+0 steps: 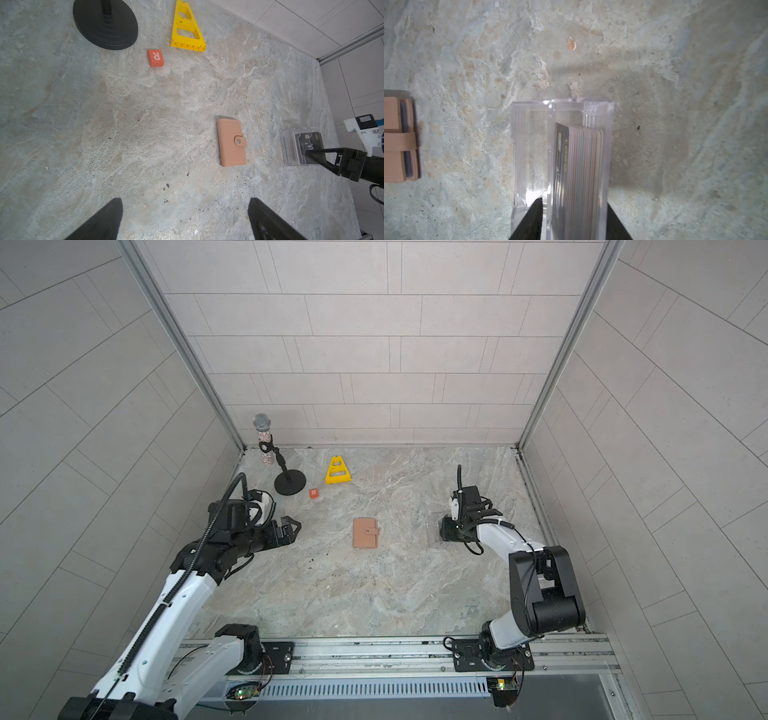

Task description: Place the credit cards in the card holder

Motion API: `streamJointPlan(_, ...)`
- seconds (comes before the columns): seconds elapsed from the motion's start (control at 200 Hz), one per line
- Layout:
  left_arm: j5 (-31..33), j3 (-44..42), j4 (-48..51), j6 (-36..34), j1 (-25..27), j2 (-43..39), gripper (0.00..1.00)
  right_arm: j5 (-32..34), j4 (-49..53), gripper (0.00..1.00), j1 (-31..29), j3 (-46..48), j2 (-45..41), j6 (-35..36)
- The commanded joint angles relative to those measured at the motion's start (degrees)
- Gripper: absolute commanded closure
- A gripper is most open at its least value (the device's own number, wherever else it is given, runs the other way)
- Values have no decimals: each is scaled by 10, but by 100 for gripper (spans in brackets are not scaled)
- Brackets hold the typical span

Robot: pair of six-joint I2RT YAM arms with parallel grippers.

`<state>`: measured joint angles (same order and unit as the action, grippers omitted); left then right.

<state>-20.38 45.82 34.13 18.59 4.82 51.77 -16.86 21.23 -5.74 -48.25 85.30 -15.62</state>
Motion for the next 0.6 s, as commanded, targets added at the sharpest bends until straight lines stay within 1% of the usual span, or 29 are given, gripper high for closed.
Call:
streamJointPlan(0.0,10,-1,6,6,23,5,0,10,0,49,-3,6,-21,-11)
streamJointPlan(0.035,16,-1,8,8,35,7,0,13,2,46,-3,6,-26,-10)
streamJointPlan(0.11,55,3,14,21,72,16,0,28,12,43,-4,4,-42,-8)
streamJointPlan(0.2,96,12,8,35,122,39,0,72,29,41,-9,0,-72,-4)
streamJointPlan(0.275,102,15,-19,48,154,70,0,91,46,40,-16,-8,-97,6)
streamJointPlan(0.375,81,22,-61,60,181,123,1,100,73,40,-36,-25,-123,23)
streamJointPlan(0.44,61,24,-93,68,191,158,4,99,75,40,-60,-31,-138,38)
streamJointPlan(0.51,35,23,-136,77,194,198,8,84,66,40,-98,-33,-147,52)
streamJointPlan(0.596,8,27,-178,90,195,248,13,63,30,41,-146,-29,-148,48)
